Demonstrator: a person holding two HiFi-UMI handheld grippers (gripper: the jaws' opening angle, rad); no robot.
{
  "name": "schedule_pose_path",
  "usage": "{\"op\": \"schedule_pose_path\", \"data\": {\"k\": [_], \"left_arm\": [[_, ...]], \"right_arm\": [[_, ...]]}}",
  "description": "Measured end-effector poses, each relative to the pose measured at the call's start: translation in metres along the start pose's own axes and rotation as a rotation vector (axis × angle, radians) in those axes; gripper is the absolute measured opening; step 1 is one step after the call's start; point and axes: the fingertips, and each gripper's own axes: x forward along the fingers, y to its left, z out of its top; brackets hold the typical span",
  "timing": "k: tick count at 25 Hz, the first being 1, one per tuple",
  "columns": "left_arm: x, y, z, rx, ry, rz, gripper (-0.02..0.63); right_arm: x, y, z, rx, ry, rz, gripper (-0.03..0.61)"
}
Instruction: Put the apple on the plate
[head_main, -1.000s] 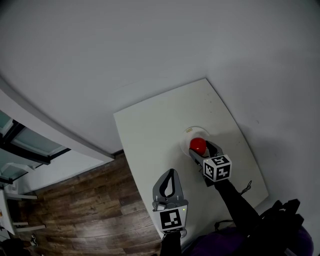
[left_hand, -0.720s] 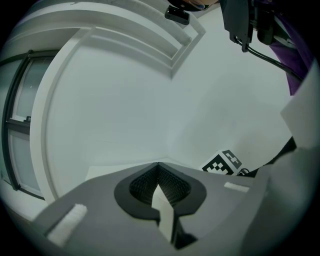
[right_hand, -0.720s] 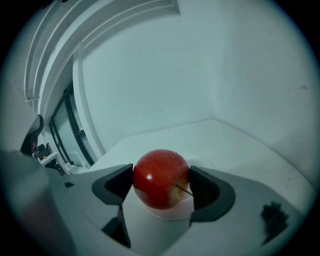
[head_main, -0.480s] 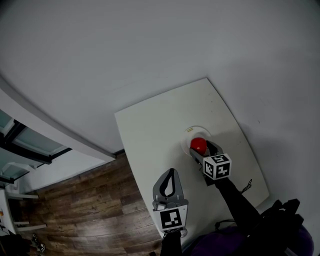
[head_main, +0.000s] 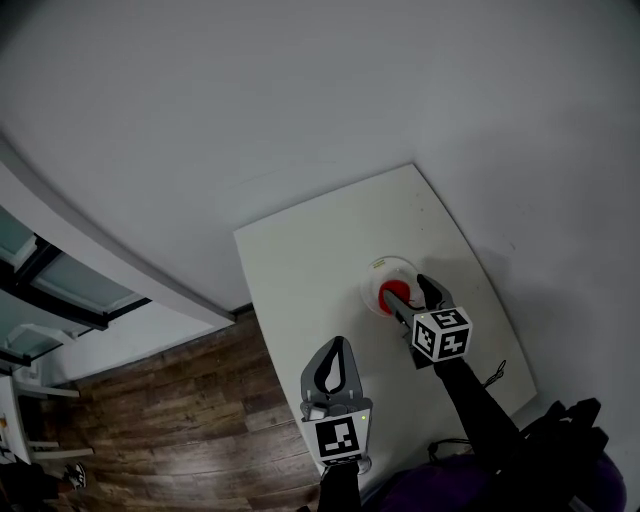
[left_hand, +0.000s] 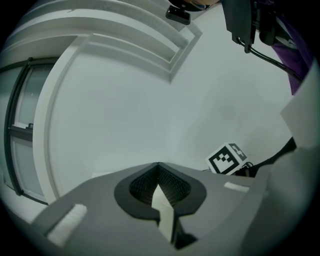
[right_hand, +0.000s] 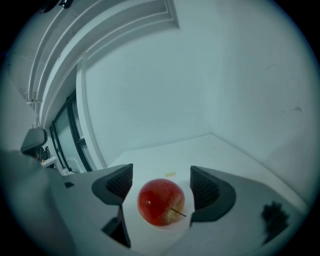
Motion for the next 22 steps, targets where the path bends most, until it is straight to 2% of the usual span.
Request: {"op": "schedule_pose_path", "data": {"k": [4, 8, 12, 13, 15, 17, 19, 22], "left_arm": [[-0.008, -0.002, 0.014, -0.032, 0.0, 0.034, 0.005], [-0.019, -0.004, 0.042, -0.025, -0.083, 0.051, 0.005], [-0.036, -0.013, 0.071, -0.03, -0.134, 0.076, 0.005], [-0.039, -0.016, 0.077, -0.023, -0.149, 0.078, 0.005], [-0.049, -0.026, 0.089, -0.011, -0.181, 0.076, 0.005], [-0.074, -0.038, 0.107, -0.006, -0.207, 0.07, 0.005], [-0.1, -0.05, 0.123, -0.003, -0.233, 0.064, 0.005], [-0.105, -0.059, 0.129, 0.011, -0.268, 0.063, 0.005]], "right_arm": [[-0.029, 0.006, 0.046, -0.014, -0.119, 0.016, 0.347], [-0.069, 0.021, 0.092, -0.021, -0.254, 0.051, 0.347], [-0.114, 0.042, 0.132, -0.093, -0.377, 0.083, 0.333], [-0.124, 0.046, 0.14, -0.121, -0.411, 0.077, 0.301], [-0.15, 0.054, 0.157, -0.187, -0.472, 0.055, 0.19], [-0.19, 0.071, 0.174, -0.226, -0.526, 0.042, 0.127], [-0.229, 0.084, 0.187, -0.211, -0.573, 0.042, 0.074], [-0.247, 0.082, 0.195, -0.155, -0.619, 0.065, 0.029]]}}
